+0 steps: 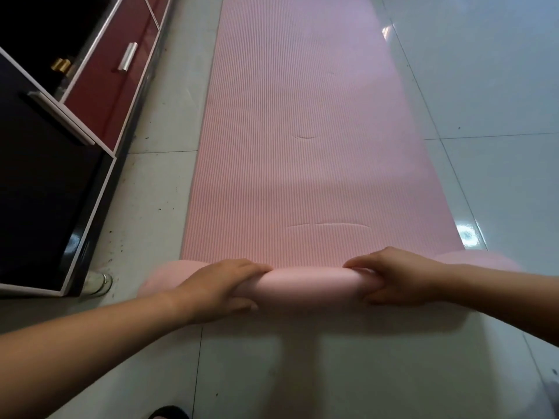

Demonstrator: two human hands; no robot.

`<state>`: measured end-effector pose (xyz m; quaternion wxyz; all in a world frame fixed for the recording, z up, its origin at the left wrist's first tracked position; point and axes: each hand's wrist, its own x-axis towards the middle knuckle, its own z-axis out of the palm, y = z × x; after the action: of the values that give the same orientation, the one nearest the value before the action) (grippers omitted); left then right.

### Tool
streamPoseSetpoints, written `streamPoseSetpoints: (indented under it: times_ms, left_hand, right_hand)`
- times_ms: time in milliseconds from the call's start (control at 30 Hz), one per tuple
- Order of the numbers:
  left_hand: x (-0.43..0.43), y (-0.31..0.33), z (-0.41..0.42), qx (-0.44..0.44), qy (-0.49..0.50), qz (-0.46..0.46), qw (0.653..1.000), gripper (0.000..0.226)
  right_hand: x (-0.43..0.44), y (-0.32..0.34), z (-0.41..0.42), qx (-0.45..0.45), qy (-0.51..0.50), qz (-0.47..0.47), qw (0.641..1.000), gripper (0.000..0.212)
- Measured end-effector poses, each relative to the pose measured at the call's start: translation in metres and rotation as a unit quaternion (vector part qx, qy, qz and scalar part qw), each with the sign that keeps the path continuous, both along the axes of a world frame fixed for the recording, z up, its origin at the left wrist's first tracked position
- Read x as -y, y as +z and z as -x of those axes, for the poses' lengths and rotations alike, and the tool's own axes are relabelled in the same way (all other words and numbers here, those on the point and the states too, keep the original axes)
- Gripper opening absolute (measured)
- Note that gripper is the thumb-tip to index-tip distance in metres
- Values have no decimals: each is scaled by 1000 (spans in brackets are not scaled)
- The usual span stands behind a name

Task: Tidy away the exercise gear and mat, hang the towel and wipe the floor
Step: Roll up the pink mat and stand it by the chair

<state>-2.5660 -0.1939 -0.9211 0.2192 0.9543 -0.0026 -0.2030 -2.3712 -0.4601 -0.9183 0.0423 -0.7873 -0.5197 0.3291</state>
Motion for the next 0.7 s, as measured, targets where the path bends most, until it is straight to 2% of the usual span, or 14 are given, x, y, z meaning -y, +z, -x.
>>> streamPoseSetpoints:
  times_ms: [200, 400, 533, 600, 700]
  left_hand:
    - [-20, -5, -29, -25, 4, 0, 1000, 64]
    - [-36, -10, -57, 9, 46, -23, 999, 66]
    - [-44, -16, -70, 7, 53, -38, 998, 65]
    - [-48, -20, -74, 7, 55, -43, 998, 65]
    - [-51, -22, -77, 9, 66, -48, 997, 62]
  right_hand:
    - [-28, 0, -27, -23, -20, 33, 999, 65]
    - [-43, 4, -53, 48, -49, 10, 998, 79]
    - [-46, 8, -38, 114, -5, -44, 992, 67]
    - [-49, 8, -23, 141, 18, -35, 989, 69]
    - [-55, 6, -20, 163, 24, 10, 986, 84]
